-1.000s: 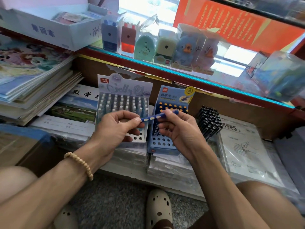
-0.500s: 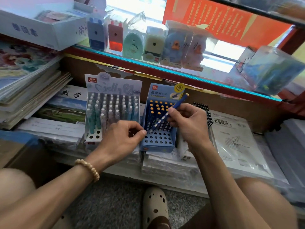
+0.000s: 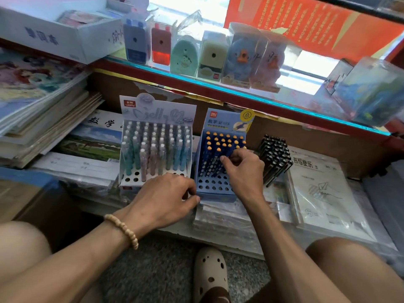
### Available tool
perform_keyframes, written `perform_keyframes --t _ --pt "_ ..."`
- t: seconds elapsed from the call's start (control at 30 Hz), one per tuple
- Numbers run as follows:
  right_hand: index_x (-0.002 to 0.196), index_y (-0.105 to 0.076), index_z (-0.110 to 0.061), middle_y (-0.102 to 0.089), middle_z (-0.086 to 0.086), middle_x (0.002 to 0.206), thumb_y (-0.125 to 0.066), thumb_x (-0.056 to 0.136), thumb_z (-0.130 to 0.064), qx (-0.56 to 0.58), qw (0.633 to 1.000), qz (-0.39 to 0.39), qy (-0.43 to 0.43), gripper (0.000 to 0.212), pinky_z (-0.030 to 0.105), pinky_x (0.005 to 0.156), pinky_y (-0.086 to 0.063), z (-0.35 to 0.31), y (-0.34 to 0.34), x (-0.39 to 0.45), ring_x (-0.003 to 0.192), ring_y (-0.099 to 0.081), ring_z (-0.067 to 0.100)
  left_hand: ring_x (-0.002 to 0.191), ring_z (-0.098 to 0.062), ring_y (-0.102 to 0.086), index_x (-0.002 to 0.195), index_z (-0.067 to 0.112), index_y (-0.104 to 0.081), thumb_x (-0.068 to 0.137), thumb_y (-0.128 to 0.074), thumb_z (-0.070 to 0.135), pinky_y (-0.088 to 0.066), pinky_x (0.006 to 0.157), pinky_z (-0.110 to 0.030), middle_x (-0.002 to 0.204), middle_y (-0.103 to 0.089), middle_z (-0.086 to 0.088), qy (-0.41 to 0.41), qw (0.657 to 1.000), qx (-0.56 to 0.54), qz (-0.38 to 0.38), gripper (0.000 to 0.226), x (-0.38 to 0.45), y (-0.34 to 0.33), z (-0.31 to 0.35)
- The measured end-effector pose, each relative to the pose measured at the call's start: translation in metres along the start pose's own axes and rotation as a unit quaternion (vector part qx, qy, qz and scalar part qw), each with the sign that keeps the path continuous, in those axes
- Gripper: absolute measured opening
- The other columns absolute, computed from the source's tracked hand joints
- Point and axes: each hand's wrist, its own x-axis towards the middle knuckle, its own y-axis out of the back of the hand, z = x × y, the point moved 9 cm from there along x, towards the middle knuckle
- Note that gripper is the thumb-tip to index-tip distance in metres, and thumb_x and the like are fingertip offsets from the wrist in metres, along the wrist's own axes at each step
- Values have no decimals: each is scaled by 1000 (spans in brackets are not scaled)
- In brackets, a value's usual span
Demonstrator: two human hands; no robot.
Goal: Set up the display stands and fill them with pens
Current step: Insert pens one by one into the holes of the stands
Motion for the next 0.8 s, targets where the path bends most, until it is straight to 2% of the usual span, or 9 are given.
perform_keyframes --t 0.17,0.27,0.33,0.4,0.47,0.53,0.6,0.7,0.8 --pt "72 -59 -20 -54 -18 63 -74 89 -25 3 1000 -21 9 24 8 54 -32 -4 -12 0 60 -52 -4 89 -3 -63 105 30 -68 95 -54 51 -55 86 -30 100 -69 14 -2 1000 -4 -3 28 -1 0 -2" --pt "74 -61 -20 -56 -15 65 -74 89 -26 7 1000 -24 6 21 18 60 -39 -3 -14 3 61 -55 4 86 0 -62 104 30 -67 94 -55 51 -52 80 -21 98 -68 15 -12 999 -13 -26 26 -2 -5 0" --pt "72 -60 -19 -56 -13 64 -75 88 -26 0 999 -37 -1 24 20 59 -39 1 -19 3 61 -54 5 84 3 -61 103 31 -67 94 -56 50 -44 72 -13 98 -68 15 -19 998 -32 -52 23 -5 -10 1" --pt "67 -56 -19 -53 -13 62 -75 88 -27 -21 998 -62 -6 29 19 55 -34 8 -28 -1 58 -50 3 85 5 -60 104 31 -66 95 -57 48 -41 70 -10 99 -68 15 -26 996 -44 -71 22 -7 -14 2" --pt "69 -59 -20 -57 -9 64 -74 89 -27 -49 996 -79 -11 26 17 52 -32 18 -34 -6 58 -50 5 85 5 -60 105 31 -66 95 -57 49 -41 70 -10 99 -68 16 -30 996 -47 -75 22 -8 -14 3" --pt "81 -72 -15 -69 -1 76 -72 91 -26 -87 992 -87 -11 15 7 51 -30 24 -36 -7 62 -52 8 84 5 -60 105 31 -65 95 -56 48 -42 71 -10 98 -67 16 -32 995 -50 -74 22 -8 -13 5" --pt "92 -76 -11 -74 3 87 -71 91 -26 -96 992 -84 -19 16 6 56 -35 25 -35 -7 69 -55 8 84 4 -60 104 31 -66 95 -56 48 -45 72 -13 96 -66 17 -30 996 -51 -71 22 -7 -10 3" --pt "97 -76 -12 -75 1 89 -74 88 -31 -69 996 -57 -30 21 24 72 -53 17 -25 -9 79 -66 12 82 4 -60 101 31 -66 94 -57 49 -52 77 -20 92 -65 19 -25 996 -51 -62 21 -8 -6 1" --pt "101 -74 -13 -74 -1 89 -73 88 -33 -59 998 -29 -4 24 31 79 -57 -3 -11 -12 83 -68 14 81 2 -61 101 32 -65 94 -56 50 -54 77 -23 92 -66 17 -20 996 -48 -65 21 -10 -7 -3"
